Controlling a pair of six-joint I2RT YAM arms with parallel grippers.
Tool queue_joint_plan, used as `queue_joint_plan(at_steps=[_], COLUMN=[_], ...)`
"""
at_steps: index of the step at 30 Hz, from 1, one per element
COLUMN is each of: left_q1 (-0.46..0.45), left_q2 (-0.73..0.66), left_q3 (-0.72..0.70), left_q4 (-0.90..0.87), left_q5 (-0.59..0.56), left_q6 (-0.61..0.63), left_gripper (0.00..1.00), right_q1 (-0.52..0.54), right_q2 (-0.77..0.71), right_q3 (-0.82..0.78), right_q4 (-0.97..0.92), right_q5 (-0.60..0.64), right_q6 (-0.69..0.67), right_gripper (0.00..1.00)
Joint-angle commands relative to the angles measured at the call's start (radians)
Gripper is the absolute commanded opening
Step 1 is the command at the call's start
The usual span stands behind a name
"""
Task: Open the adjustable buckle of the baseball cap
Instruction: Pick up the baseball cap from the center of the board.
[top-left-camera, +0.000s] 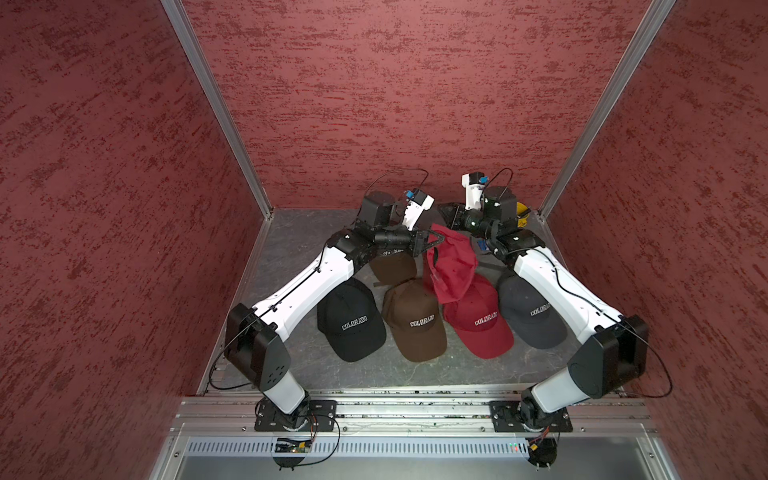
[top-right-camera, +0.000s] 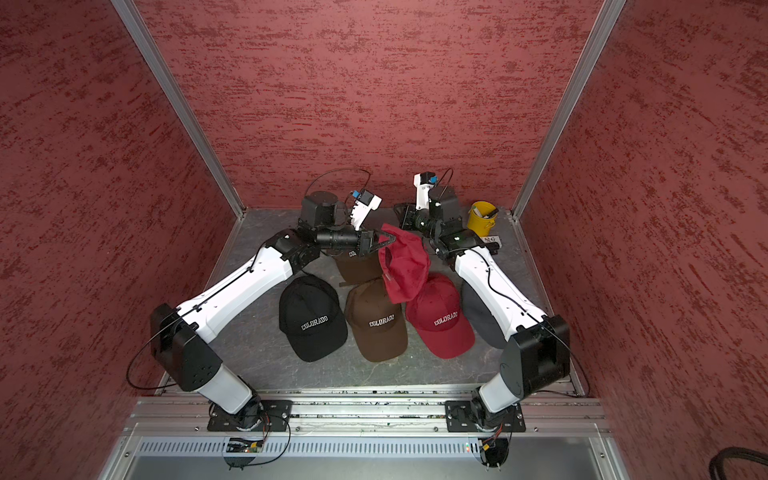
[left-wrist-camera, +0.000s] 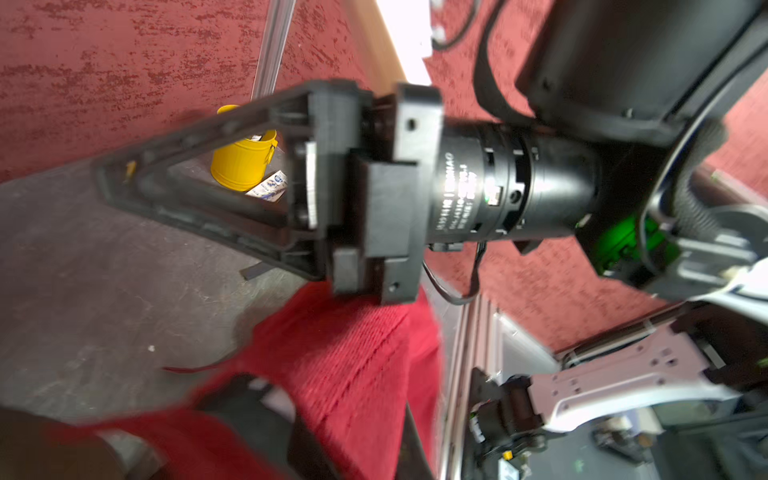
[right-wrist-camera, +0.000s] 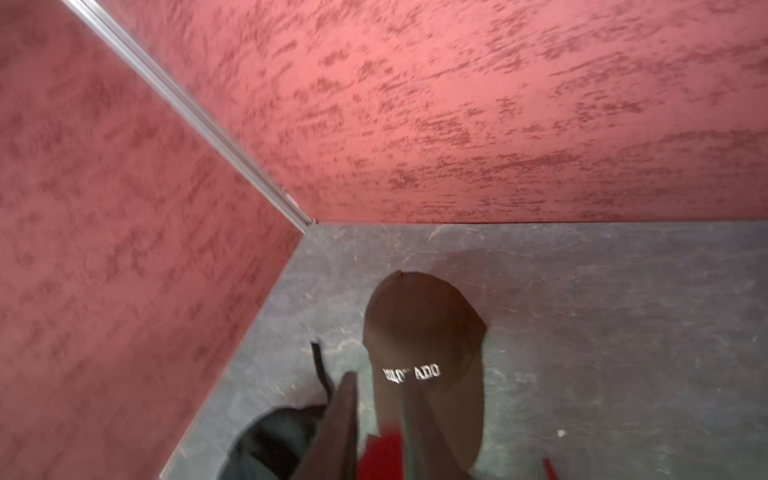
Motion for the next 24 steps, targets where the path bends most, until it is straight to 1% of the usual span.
queue_joint_plan(at_steps=[1,3,4,5,8,11,15,18,20,24], left_q1=[0.036,0.047,0.051,0.055,0.060,0.066,0.078,0.093,0.102,0.086], left_q2=[0.009,0.004,0.001,-0.002,-0.019,-0.048,-0.079,-0.102,-0.119,-0.153], left_q3=[0.012,0.010,0.011,0.010,-0.012,-0.054,-0.088,-0.112,-0.137,-0.187], left_q4=[0.124,0.162,0.174,0.187,0.252,0.333,0.373,0.387,0.422,0.489], left_q5=[0.057,0.052,0.045,0.031,-0.009,-0.062,-0.148,-0.236,-0.299,-0.419], left_q6=[-0.161,-0.207,-0.231,-0.257,-0.328,-0.387,-0.410,-0.439,-0.462,-0.472], left_gripper=[0.00,0.00,0.00,0.00,0.00,0.00,0.00,0.00,0.00,0.00], right_q1=[-0.001,-0.003,-0.006,-0.009,-0.017,-0.023,-0.033,-0.034,-0.033,-0.011], right_q2=[-0.004,-0.012,-0.020,-0.033,-0.075,-0.114,-0.160,-0.196,-0.229,-0.302], right_q3=[0.064,0.082,0.086,0.084,0.063,0.031,-0.018,-0.070,-0.130,-0.264], right_q4=[-0.009,-0.022,-0.025,-0.021,-0.003,0.004,0.009,0.036,0.074,0.165], right_q5=[0.075,0.107,0.129,0.148,0.197,0.240,0.268,0.249,0.209,0.123], right_q6=[-0.068,-0.092,-0.102,-0.112,-0.140,-0.166,-0.171,-0.185,-0.200,-0.220], right_gripper=[0.36,0.45,0.52,0.56,0.65,0.71,0.74,0.74,0.75,0.75])
